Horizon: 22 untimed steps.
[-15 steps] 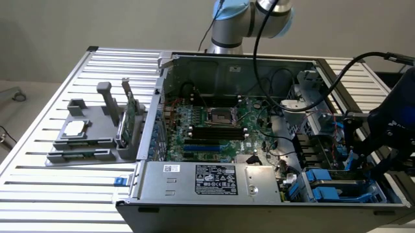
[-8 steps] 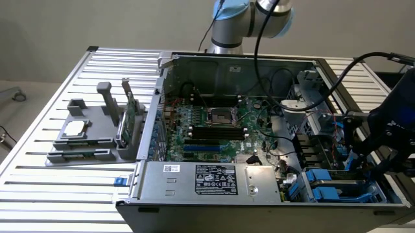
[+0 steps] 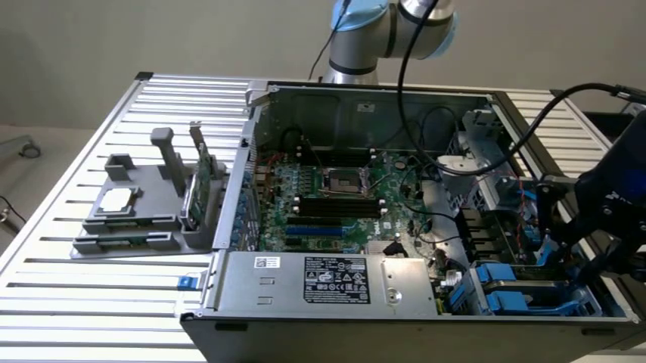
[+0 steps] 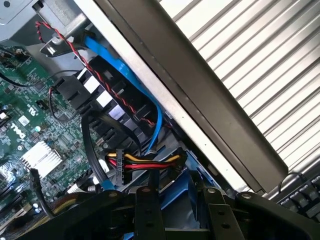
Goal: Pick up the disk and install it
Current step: 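Insert the first disk wire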
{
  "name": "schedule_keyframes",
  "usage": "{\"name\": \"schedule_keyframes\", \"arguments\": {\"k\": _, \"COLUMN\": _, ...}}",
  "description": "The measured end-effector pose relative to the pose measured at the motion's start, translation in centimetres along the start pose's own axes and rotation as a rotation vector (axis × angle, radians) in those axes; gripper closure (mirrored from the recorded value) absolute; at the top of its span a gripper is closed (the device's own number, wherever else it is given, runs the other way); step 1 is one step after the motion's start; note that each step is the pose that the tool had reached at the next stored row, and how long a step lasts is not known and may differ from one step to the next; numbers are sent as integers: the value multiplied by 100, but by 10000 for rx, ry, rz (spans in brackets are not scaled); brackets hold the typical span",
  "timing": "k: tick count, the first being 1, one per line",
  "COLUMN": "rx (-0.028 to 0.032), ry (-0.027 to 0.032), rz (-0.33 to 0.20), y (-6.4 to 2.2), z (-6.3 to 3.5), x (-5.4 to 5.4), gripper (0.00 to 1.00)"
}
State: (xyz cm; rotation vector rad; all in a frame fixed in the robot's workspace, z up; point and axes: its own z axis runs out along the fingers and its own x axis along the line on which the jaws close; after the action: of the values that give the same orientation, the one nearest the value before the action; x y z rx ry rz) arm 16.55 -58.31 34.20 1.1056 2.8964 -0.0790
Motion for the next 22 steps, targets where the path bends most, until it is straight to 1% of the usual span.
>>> {"name": "schedule_keyframes", "arguments": {"k": 3, "rx": -30, "ry": 37, "rz": 131, "y": -9, "z": 1, "x": -8, "gripper": 63}}
{"name": "schedule_keyframes", "arguments": {"k": 6, "rx": -79, "ry": 94, "rz": 276, "y": -16, "z": 1, "x": -13, "gripper": 63}}
{"name": "schedule_keyframes", "arguments": {"k": 17, "rx": -332, "ry": 372, "rz": 887, "y": -30, "z": -1, "x": -26, "gripper": 63}}
{"name": "schedule_keyframes", "arguments": {"k": 19, "rx": -347, "ry": 394, "rz": 1010, "y": -34, "z": 0, "x": -29, "gripper": 63}}
{"name": "schedule_keyframes", "arguments": {"k": 22, "rx": -342, "ry": 399, "rz": 1229, "y": -42, "z": 0, "x": -37, "gripper": 63}}
